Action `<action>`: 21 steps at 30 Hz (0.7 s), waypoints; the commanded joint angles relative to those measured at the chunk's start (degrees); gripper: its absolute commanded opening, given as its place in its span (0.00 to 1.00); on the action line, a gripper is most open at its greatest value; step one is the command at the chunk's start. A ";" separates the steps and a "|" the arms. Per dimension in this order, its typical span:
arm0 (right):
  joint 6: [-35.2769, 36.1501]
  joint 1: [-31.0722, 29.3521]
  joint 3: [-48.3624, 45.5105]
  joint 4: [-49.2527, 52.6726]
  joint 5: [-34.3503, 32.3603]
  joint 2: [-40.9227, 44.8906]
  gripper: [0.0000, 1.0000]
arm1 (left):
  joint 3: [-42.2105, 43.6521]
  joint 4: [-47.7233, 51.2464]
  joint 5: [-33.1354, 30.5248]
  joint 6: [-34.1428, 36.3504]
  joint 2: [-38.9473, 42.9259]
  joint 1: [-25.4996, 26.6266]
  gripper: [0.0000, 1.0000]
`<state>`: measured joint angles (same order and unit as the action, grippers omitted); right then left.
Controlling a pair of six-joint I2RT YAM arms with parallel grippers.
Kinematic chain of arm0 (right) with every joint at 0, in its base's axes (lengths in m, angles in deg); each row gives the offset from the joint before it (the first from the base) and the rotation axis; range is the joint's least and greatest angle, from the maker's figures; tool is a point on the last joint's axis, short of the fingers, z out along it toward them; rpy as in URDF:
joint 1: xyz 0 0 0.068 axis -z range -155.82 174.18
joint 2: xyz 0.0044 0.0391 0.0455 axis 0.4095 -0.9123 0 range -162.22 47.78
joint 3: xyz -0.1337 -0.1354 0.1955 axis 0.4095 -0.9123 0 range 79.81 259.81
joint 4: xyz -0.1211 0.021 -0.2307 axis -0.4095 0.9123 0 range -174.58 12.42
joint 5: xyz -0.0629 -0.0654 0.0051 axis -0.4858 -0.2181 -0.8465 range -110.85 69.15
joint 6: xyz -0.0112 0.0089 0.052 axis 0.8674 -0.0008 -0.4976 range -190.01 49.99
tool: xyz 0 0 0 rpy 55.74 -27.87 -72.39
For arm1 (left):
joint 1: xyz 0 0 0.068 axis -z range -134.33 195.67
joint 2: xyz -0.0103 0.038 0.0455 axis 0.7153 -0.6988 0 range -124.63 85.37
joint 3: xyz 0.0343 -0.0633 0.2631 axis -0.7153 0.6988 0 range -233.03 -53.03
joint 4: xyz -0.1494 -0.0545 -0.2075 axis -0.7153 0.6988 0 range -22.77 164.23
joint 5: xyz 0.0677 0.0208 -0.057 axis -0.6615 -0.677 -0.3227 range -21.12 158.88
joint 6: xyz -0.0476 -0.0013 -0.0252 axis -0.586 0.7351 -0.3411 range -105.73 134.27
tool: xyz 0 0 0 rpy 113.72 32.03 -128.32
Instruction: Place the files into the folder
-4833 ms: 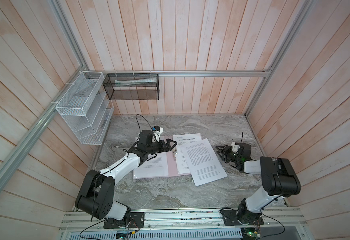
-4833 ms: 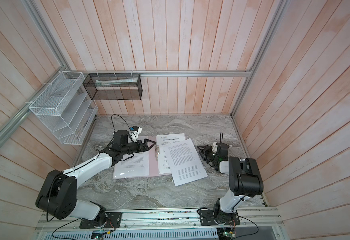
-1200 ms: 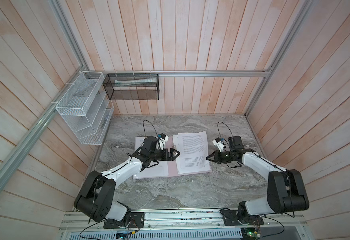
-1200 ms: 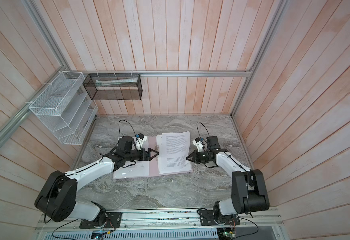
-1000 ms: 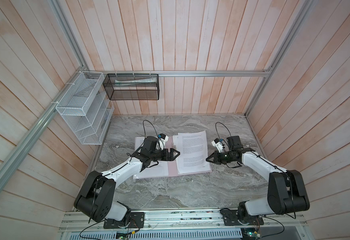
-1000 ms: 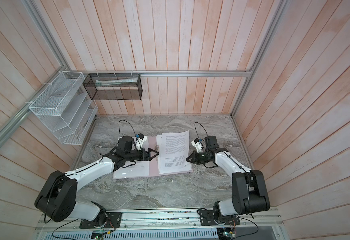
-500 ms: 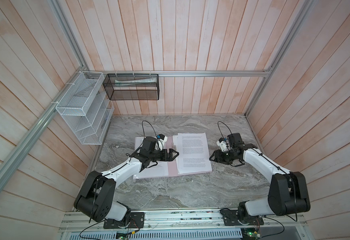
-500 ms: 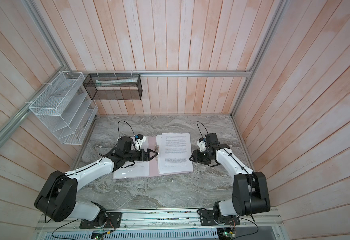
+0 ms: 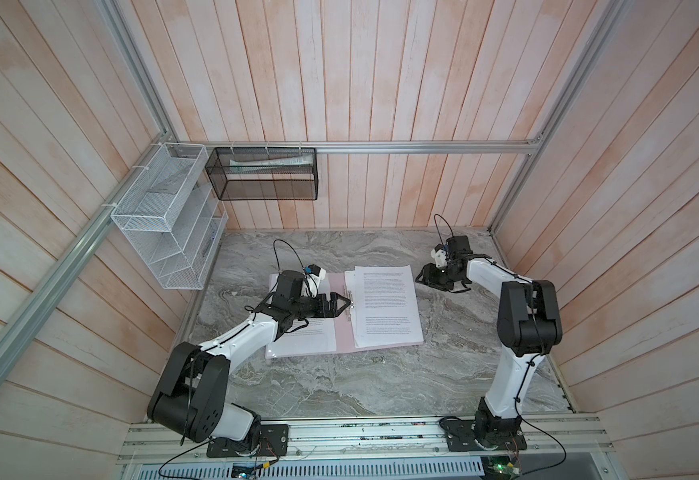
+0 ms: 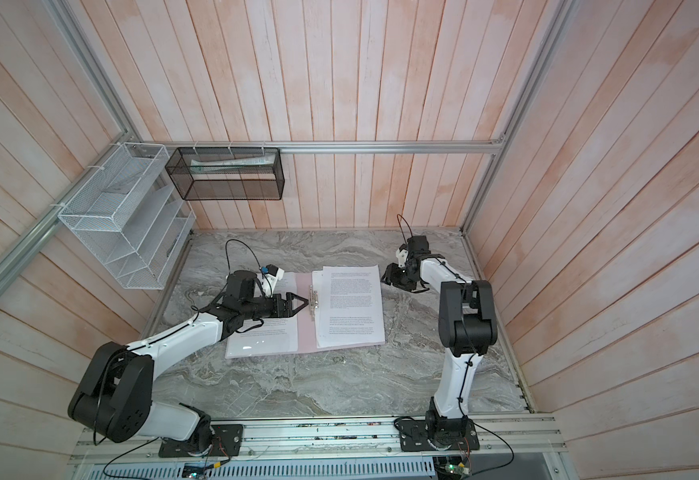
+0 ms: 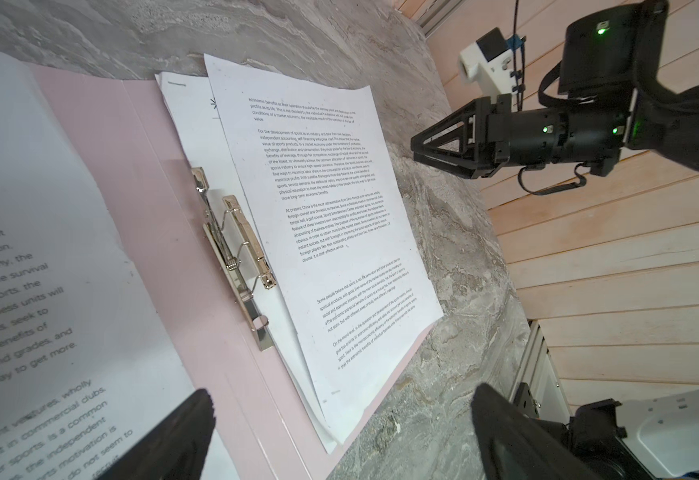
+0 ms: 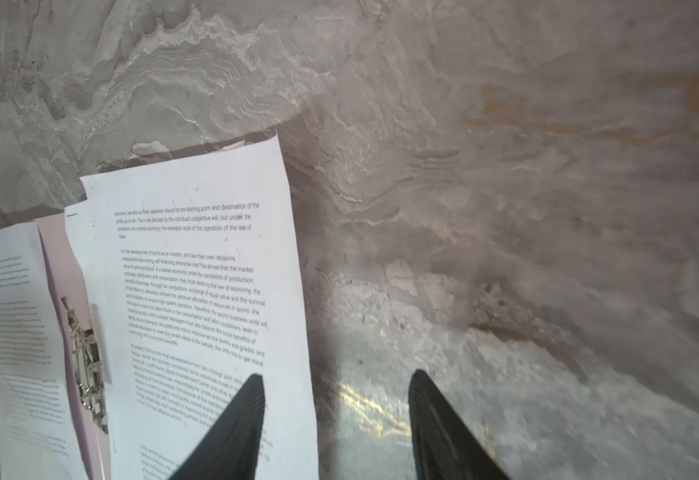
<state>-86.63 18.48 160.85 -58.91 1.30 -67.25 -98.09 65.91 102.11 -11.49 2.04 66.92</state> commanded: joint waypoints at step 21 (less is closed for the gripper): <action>-1.65 -7.70 14.04 2.83 -6.84 -11.89 0.51 | 1.24 -2.19 2.54 -0.68 -1.22 -0.38 0.98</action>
<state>-88.42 12.49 173.13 -59.48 -2.02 -77.89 -97.96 64.92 103.60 -11.91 1.37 66.70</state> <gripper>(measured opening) 0.511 0.978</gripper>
